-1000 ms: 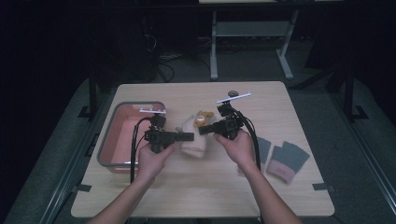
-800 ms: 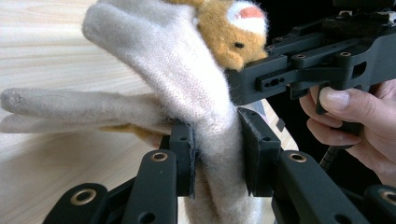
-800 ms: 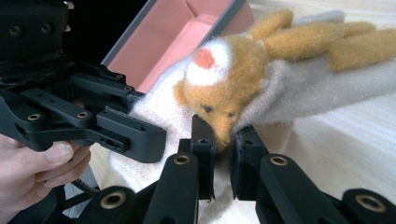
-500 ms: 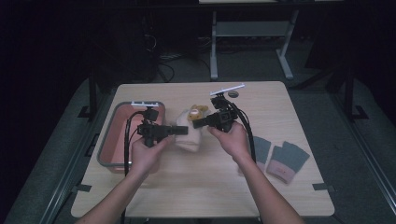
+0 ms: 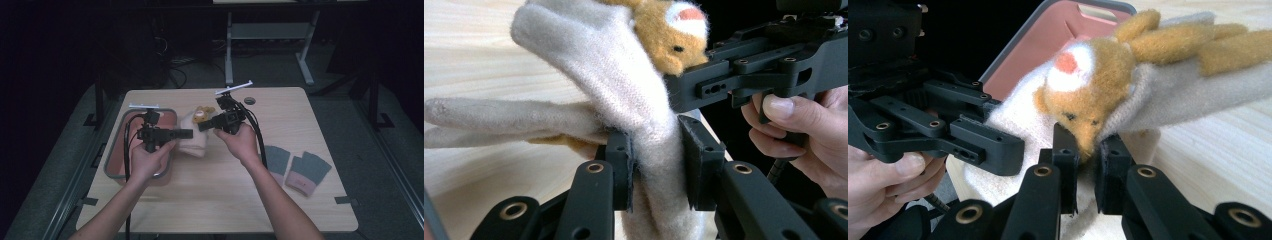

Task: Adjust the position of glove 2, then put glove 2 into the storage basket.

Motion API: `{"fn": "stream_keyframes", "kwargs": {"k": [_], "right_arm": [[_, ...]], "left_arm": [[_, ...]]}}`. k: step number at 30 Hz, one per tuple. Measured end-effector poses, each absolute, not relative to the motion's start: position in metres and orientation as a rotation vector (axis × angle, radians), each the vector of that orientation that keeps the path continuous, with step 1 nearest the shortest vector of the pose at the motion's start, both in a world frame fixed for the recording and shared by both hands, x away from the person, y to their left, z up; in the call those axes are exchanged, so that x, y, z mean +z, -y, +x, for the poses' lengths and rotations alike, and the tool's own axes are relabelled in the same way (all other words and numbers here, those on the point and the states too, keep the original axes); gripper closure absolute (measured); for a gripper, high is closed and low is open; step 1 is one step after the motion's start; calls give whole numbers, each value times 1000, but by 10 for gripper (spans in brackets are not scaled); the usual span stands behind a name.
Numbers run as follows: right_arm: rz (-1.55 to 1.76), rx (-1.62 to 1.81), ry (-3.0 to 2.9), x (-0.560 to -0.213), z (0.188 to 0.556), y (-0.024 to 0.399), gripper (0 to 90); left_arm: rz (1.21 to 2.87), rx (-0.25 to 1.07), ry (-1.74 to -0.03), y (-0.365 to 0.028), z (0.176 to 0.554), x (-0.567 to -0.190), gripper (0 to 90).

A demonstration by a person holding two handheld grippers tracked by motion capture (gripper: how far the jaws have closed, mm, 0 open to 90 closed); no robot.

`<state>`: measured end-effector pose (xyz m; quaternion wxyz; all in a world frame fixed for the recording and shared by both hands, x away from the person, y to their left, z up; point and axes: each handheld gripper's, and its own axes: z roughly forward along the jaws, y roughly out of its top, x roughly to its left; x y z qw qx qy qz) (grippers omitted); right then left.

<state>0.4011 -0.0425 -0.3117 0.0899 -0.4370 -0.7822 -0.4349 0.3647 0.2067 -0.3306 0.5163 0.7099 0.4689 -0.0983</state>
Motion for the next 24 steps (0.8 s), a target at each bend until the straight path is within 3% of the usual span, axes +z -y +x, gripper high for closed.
{"fn": "stream_keyframes", "kwargs": {"k": [24], "right_arm": [[-1253, -1303, 2342, -288, 413, 9, 815]], "left_arm": [[1682, -203, -1133, -239, 369, -307, 690]]}}
